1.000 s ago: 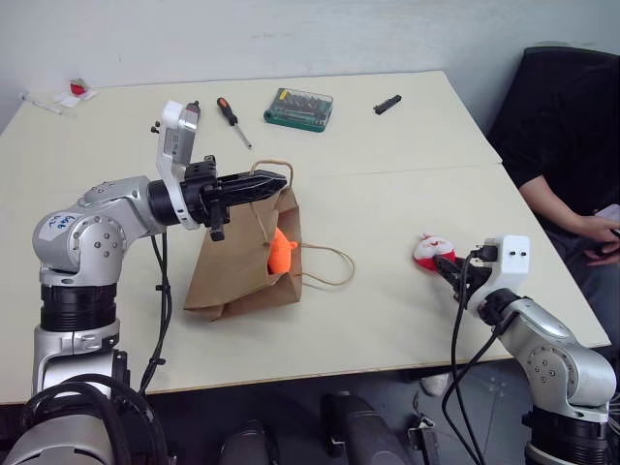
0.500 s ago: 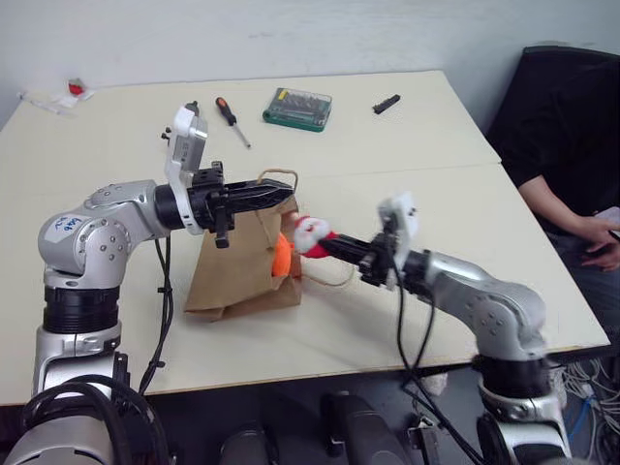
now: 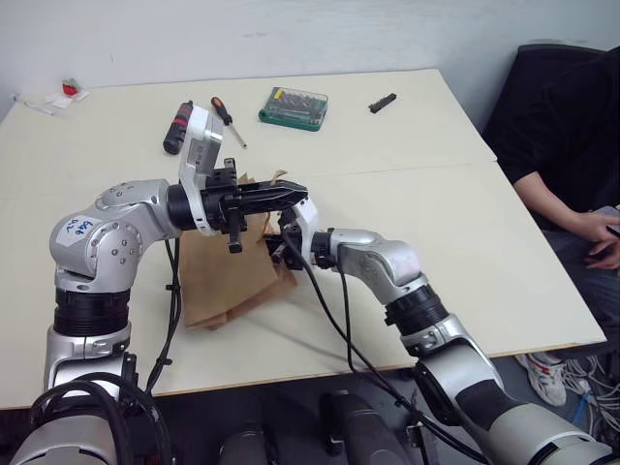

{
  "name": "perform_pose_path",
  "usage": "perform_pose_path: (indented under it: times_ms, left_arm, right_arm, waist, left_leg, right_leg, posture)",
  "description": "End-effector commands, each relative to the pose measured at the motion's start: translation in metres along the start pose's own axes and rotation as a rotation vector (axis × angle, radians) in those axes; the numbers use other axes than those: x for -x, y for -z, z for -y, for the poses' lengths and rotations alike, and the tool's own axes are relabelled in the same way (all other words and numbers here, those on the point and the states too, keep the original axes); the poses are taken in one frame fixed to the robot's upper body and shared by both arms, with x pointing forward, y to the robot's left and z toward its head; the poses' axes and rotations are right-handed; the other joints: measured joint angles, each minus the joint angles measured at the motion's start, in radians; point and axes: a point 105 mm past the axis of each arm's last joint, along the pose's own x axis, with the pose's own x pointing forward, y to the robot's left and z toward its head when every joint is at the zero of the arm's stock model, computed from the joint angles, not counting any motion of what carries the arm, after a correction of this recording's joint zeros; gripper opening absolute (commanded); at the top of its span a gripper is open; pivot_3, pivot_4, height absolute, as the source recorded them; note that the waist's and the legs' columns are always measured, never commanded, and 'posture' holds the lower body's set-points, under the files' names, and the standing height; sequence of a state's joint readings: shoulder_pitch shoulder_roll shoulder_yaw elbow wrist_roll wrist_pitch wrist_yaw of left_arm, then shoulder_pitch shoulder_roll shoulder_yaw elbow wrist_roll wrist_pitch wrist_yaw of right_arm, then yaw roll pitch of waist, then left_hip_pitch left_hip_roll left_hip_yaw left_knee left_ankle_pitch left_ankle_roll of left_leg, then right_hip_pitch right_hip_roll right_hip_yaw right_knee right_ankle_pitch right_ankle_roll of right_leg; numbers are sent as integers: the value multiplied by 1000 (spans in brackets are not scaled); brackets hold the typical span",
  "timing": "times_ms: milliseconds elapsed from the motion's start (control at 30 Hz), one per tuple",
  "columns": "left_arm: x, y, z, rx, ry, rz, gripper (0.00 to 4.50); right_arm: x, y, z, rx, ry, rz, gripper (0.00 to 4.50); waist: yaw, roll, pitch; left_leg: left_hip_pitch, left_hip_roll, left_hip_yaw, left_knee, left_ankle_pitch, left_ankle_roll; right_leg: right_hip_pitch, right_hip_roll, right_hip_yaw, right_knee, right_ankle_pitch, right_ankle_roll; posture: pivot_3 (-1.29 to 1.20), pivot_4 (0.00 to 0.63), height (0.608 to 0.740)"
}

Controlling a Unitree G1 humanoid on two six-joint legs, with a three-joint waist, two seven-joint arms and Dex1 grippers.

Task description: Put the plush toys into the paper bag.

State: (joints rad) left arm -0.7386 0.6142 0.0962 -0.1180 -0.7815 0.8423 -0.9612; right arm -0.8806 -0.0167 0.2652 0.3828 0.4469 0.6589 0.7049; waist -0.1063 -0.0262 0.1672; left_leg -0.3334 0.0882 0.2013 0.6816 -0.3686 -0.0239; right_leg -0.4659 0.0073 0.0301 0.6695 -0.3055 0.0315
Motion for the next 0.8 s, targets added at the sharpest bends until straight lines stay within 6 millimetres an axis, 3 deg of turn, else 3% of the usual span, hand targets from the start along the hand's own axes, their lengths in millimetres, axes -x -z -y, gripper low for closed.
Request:
perform_pose_path:
  times_ms: [33,133,300,500,567,667,800]
  left_arm:
    - [12,-11,0,-55,-39,10,0]
    - [20,-13,-4,-58,-70,9,0]
    - [29,-14,-4,-85,-112,-17,0]
    - [35,-9,1,-72,-119,-26,0]
    - [36,-8,1,-70,-123,-28,0]
    - [36,-8,0,-72,-124,-26,0]
    - [33,-9,-1,-76,-117,-25,0]
  right_arm:
    - [1,-16,-4,20,-38,52,1406]
    - [10,-18,-6,55,-60,40,2495]
    - [54,-35,3,149,56,147,4223]
    - [114,-26,16,50,263,209,4223]
    - [131,-11,26,-26,367,187,4223]
    - [137,21,36,-139,462,106,4223]
    - [124,38,41,-287,469,101,4223]
  waist:
    - [-5,0,0]
    - [-8,0,0]
    - [-3,0,0]
    - [-1,0,0]
    - [-3,0,0]
    - [-4,0,0]
    - [-7,0,0]
  left_leg:
    - [0,0,0,0,0,0]
    - [0,1,0,0,0,0]
    - [-2,1,-1,-1,0,0]
    - [-2,1,-1,-1,0,0]
    - [-1,1,-1,-1,0,0]
    - [-1,1,0,-1,0,-1]
    - [0,0,1,-2,0,-1]
  right_leg:
    - [0,0,0,3,0,0]
    - [0,0,0,3,0,0]
    - [-1,-1,-1,3,0,0]
    - [-1,-1,0,-2,0,0]
    - [-1,0,0,-1,0,-1]
    - [-1,0,0,-1,-1,-1]
    - [-1,1,1,-1,-1,-1]
  posture:
    - [0,150,740]
    - [0,150,740]
    - [0,150,740]
    - [0,150,740]
    - [0,150,740]
    - [0,150,740]
    - [0,150,740]
